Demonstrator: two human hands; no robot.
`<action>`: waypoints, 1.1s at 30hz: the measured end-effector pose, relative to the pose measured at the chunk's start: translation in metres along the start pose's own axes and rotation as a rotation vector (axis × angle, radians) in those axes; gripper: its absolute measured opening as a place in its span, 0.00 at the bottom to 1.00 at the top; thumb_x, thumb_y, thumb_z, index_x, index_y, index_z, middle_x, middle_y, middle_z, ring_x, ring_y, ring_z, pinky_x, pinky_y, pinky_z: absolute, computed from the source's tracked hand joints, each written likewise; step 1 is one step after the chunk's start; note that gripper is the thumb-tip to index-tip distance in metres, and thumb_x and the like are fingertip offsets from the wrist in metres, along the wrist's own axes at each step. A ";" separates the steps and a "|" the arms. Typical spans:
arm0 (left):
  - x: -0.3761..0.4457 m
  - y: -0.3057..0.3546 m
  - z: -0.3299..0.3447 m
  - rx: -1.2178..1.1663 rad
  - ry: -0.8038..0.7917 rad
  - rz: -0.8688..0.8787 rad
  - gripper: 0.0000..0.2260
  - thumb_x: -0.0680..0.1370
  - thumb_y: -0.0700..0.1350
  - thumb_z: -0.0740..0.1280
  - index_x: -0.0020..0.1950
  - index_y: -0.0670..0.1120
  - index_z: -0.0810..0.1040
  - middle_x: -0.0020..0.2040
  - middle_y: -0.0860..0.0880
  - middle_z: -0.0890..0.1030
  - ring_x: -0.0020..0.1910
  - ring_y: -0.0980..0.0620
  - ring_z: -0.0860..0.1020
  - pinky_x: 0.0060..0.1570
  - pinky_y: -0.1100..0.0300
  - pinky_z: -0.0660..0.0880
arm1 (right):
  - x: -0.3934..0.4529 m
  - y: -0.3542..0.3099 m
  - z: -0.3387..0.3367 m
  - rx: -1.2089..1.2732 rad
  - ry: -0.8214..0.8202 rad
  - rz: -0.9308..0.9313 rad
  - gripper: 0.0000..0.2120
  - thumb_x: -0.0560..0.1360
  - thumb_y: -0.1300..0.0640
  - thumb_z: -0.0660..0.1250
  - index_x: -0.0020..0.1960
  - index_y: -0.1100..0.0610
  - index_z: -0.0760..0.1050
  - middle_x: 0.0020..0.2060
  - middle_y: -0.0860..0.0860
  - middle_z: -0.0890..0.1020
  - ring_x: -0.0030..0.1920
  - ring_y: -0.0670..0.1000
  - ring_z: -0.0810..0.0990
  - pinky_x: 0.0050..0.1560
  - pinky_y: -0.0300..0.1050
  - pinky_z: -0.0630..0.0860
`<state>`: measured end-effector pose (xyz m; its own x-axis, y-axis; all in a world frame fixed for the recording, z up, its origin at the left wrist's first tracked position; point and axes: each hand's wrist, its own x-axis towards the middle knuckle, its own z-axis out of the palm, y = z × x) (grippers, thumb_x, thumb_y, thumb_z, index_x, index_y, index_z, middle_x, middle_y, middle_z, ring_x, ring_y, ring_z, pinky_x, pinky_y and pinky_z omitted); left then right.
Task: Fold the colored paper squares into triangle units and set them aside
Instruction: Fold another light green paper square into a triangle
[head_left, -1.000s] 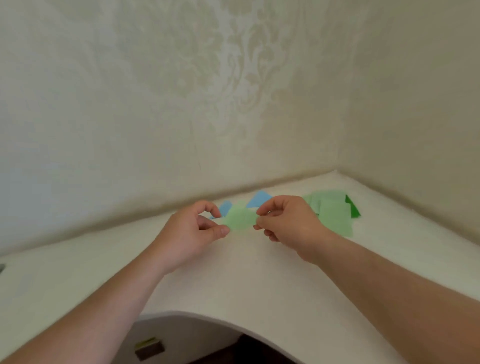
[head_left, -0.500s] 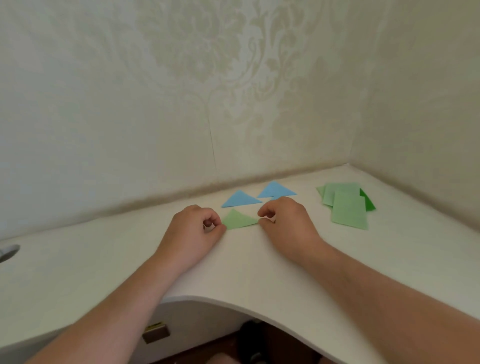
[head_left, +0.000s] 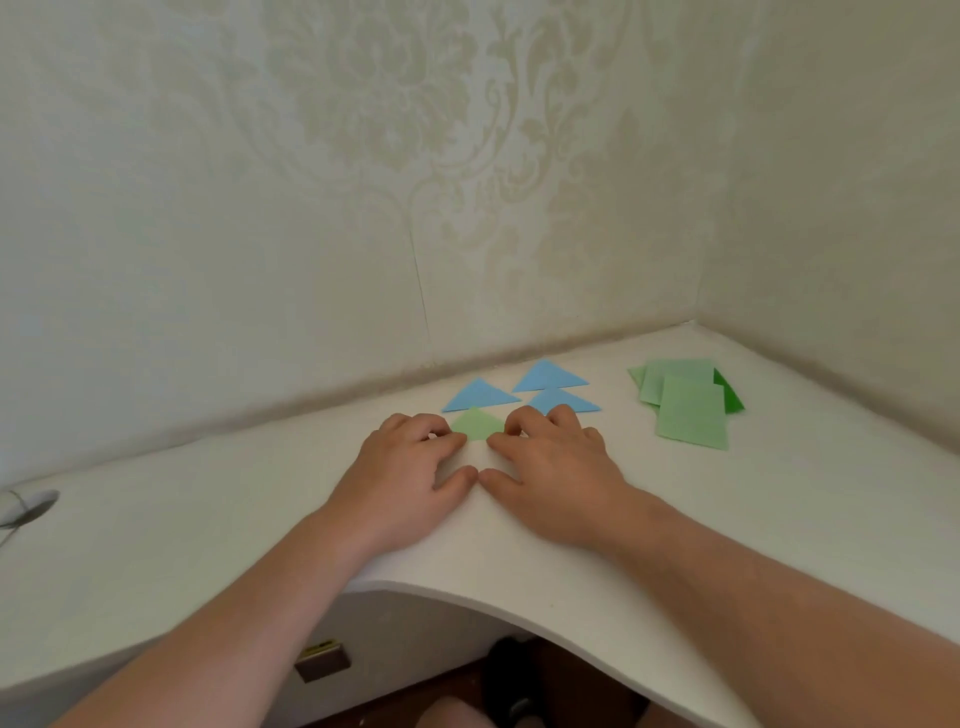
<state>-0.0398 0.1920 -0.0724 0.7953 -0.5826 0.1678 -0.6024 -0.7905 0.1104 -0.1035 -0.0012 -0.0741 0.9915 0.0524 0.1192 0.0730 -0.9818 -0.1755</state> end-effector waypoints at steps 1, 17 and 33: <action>-0.001 0.000 0.001 -0.017 0.019 -0.009 0.31 0.77 0.68 0.52 0.73 0.56 0.75 0.69 0.58 0.72 0.66 0.51 0.69 0.70 0.56 0.66 | 0.001 0.003 0.000 0.078 0.018 0.001 0.20 0.82 0.39 0.55 0.66 0.47 0.76 0.64 0.45 0.70 0.63 0.54 0.66 0.61 0.54 0.69; 0.045 0.080 0.006 -0.440 0.166 -0.017 0.13 0.78 0.43 0.69 0.60 0.55 0.84 0.58 0.55 0.80 0.57 0.53 0.77 0.62 0.58 0.72 | -0.027 0.187 -0.064 0.368 0.320 0.380 0.19 0.77 0.67 0.60 0.55 0.49 0.83 0.52 0.49 0.78 0.53 0.52 0.76 0.53 0.44 0.68; 0.165 0.185 0.041 -0.279 -0.192 0.179 0.48 0.66 0.74 0.72 0.81 0.62 0.58 0.73 0.54 0.69 0.72 0.47 0.63 0.73 0.47 0.65 | -0.019 0.219 -0.048 0.263 0.126 0.491 0.27 0.70 0.33 0.70 0.66 0.41 0.77 0.54 0.48 0.74 0.54 0.52 0.77 0.53 0.48 0.75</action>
<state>-0.0169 -0.0580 -0.0641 0.6585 -0.7522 0.0246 -0.7071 -0.6071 0.3625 -0.1115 -0.2257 -0.0678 0.8965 -0.4366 0.0747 -0.3529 -0.8059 -0.4754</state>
